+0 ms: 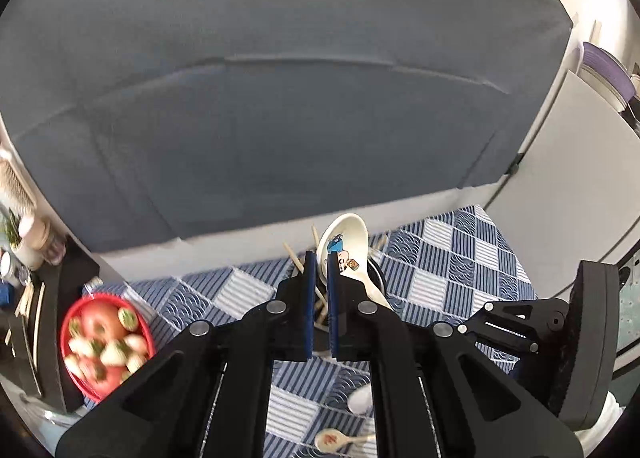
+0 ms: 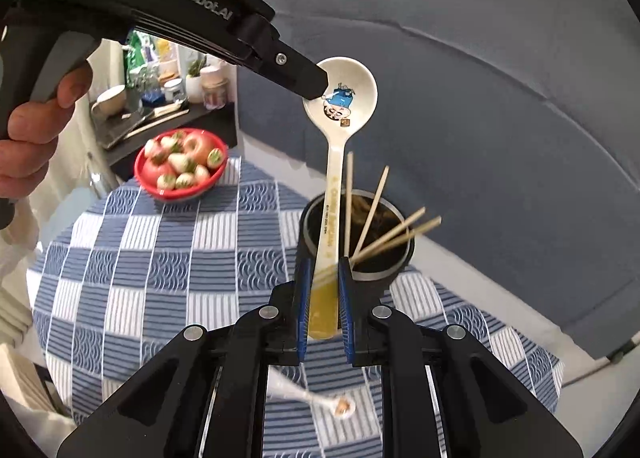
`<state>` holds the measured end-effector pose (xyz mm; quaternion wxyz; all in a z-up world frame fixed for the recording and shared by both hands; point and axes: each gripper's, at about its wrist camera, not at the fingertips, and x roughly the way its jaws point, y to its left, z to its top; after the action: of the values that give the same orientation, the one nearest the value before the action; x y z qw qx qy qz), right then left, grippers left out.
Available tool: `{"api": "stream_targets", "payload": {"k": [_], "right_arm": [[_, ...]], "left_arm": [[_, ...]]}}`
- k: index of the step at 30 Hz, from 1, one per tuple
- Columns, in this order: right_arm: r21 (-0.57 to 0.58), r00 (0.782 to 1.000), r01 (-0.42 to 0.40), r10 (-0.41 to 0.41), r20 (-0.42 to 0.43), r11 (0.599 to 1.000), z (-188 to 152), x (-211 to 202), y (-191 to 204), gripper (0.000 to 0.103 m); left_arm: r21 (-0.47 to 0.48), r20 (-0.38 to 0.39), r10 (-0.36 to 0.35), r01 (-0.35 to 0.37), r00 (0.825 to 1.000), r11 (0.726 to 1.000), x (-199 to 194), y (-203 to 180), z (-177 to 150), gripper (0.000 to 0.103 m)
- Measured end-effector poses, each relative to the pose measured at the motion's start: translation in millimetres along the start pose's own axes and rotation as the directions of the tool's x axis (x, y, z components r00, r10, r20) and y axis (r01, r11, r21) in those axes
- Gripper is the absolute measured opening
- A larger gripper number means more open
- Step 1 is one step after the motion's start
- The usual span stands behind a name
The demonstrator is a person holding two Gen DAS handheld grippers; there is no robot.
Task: Organize utensils
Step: 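Lift the spoon with both grippers and carry it above the black cup, then lower the spoon into the black cup and open both grippers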
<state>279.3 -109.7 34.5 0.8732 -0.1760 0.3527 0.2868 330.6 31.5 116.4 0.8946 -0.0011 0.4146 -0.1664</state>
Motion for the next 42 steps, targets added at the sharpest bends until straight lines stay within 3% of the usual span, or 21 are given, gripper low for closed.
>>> {"api": "stream_targets", "payload": {"k": [7, 14, 25, 29, 38, 39, 42], "right_arm": [[0.039, 0.999, -0.034, 0.033, 0.022, 0.999, 23, 30, -22, 0.013], [0.096, 0.997, -0.076, 0.073, 0.029, 0.992, 24, 64, -32, 0.013], [0.122, 0.995, -0.075, 0.082, -0.049, 0.99, 2, 104, -35, 0.012], [0.112, 0.995, -0.077, 0.083, -0.051, 0.991, 2, 99, -38, 0.011], [0.069, 0.997, -0.06, 0.064, -0.051, 0.996, 3, 83, -39, 0.013], [0.06, 0.997, -0.05, 0.053, -0.051, 0.997, 3, 80, -39, 0.017], [0.049, 0.998, -0.04, 0.042, -0.036, 0.998, 2, 68, -38, 0.042]], "left_arm": [[0.043, 0.017, 0.016, -0.017, 1.0, 0.999, 10, 7, 29, 0.005], [0.049, -0.003, 0.009, -0.009, 1.0, 0.999, 34, 17, 34, 0.005], [0.058, -0.098, -0.006, 0.012, 0.995, 0.998, 82, 21, 15, 0.005], [0.033, -0.129, -0.041, 0.046, 0.991, 0.998, 91, 25, 5, 0.005], [0.035, -0.15, -0.028, 0.034, 0.988, 0.999, 94, 22, -15, 0.006], [0.029, -0.14, -0.026, 0.03, 0.99, 0.999, 89, 23, -15, 0.007], [0.011, -0.123, -0.024, 0.025, 0.992, 1.0, 81, 26, -15, 0.025]]}}
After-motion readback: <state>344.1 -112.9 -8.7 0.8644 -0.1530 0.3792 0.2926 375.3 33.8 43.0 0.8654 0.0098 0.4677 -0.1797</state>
